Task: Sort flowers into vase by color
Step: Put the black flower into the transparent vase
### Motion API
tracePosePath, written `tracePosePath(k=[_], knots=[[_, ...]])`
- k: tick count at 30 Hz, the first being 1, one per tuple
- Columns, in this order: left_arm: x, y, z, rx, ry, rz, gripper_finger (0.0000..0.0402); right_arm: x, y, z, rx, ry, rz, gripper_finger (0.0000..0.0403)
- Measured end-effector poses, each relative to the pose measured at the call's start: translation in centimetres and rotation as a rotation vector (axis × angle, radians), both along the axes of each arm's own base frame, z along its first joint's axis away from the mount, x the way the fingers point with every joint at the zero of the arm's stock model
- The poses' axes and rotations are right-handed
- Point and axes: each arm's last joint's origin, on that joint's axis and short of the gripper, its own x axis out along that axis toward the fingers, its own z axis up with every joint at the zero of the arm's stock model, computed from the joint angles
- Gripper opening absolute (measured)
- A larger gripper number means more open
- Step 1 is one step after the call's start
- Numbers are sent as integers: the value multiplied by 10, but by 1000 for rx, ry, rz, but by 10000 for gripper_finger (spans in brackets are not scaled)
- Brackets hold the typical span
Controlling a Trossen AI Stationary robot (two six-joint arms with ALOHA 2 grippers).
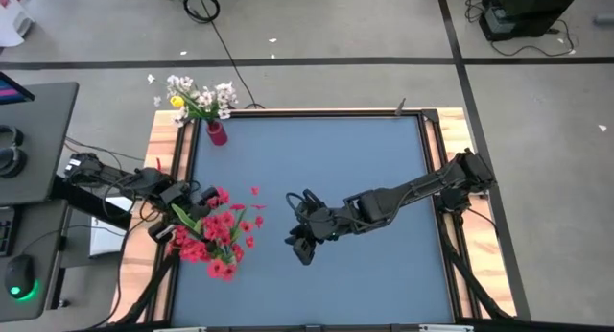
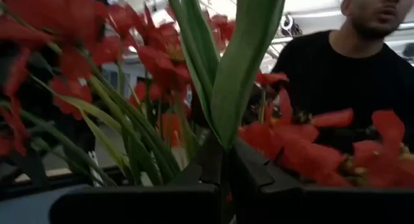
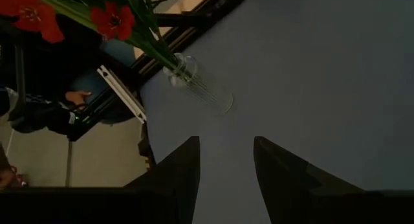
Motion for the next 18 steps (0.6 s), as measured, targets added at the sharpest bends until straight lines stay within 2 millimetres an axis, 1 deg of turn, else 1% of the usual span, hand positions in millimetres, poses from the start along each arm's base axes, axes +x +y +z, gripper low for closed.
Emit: tracePosePath(k=[10,18], knots=[[5,-3,-9,47,84,-36,17,0,0,0,7,2,9,154],[10,-4,-14,66,144,-38,35,0,0,0,8,3,18,154]])
